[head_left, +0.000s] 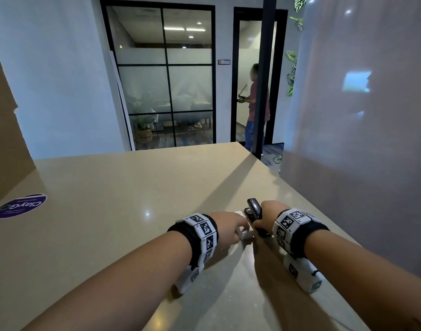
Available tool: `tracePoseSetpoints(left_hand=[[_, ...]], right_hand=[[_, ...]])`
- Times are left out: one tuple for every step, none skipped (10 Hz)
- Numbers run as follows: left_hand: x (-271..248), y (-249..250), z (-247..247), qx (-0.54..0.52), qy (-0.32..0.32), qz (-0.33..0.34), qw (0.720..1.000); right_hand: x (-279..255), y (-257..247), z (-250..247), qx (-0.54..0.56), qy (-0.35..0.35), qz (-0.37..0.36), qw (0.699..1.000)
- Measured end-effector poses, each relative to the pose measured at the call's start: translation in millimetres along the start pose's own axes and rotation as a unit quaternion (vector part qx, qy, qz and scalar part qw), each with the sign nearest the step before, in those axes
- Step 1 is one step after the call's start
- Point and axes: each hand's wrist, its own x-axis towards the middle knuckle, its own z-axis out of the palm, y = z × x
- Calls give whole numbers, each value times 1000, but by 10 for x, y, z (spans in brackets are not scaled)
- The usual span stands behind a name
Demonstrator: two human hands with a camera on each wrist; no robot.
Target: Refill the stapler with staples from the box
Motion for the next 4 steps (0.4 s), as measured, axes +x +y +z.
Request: tracePoseSetpoints(left_hand=[[-13, -59, 24, 0, 0, -6, 1000], [-45, -165, 27, -8, 12, -23, 1000], [-121, -282, 39, -20, 20, -41, 999], [-225, -437, -49, -31, 32, -72, 996]], right_hand=[[-1, -2, 15, -5, -1, 2, 1000], [-13, -3, -5, 4, 3, 12, 1000], [-40, -33, -46, 21, 21, 15, 999], [-74, -116, -123, 19, 68, 0, 998]])
